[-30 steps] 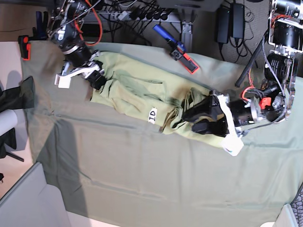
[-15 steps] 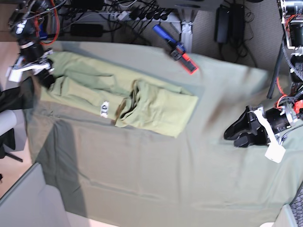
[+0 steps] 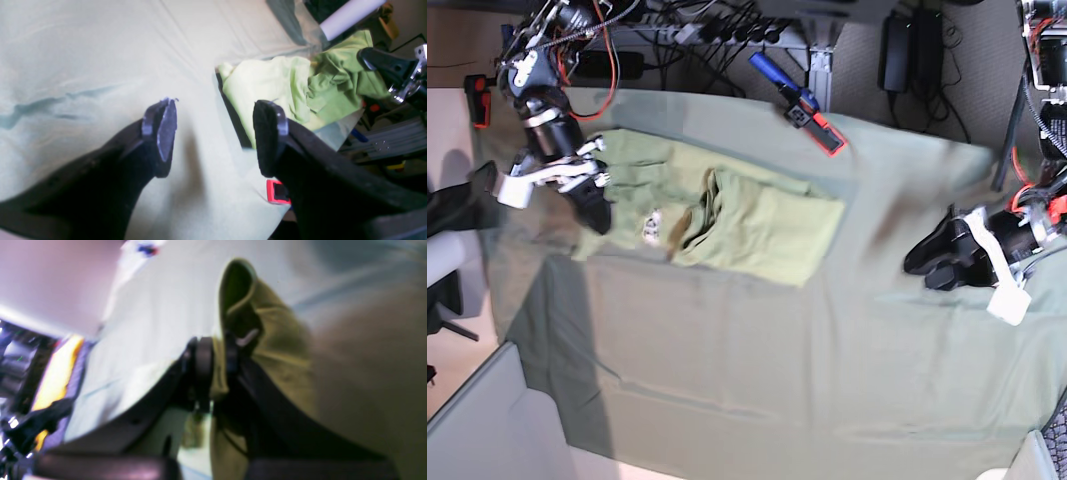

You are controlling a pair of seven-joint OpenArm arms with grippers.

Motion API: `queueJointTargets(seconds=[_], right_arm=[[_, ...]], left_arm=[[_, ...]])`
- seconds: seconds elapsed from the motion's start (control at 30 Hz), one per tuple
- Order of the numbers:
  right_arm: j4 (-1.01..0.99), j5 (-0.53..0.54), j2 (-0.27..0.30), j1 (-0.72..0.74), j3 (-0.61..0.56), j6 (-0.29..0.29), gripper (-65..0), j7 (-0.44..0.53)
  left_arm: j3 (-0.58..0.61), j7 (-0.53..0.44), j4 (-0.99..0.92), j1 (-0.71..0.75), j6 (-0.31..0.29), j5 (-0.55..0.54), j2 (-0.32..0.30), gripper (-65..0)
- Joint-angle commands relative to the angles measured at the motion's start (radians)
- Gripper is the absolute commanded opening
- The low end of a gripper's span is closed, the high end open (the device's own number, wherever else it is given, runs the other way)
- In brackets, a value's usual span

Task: Fold the T-shirt properly
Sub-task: 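Grasp the folded bundle's end with the right gripper and lift it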

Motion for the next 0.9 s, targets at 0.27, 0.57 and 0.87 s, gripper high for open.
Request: queueJointTargets(seconds=[0.27,0.57,0.87], right_arm=[[0.033,-0.087,-0.179,0.055,-0.262,0.030,-65.0,0.077],[0.029,-0.231,-0.180,0.102,-0.442,0.030,-65.0,0.124],[-0.038,-0.318,-0.180,0.103,-0.549,0.030,-65.0,0.190]], left_arm=[[-0.002,-0.019,0.016,-0.002,-0.012,-0.025,-0.011,-25.7],[-0.003,-0.019,0.015,0.000,-0.012,-0.025,-0.016,-25.7],[-0.003,-0.029,0.015,0.000,-0.012,-0.025,-0.016,-25.7]])
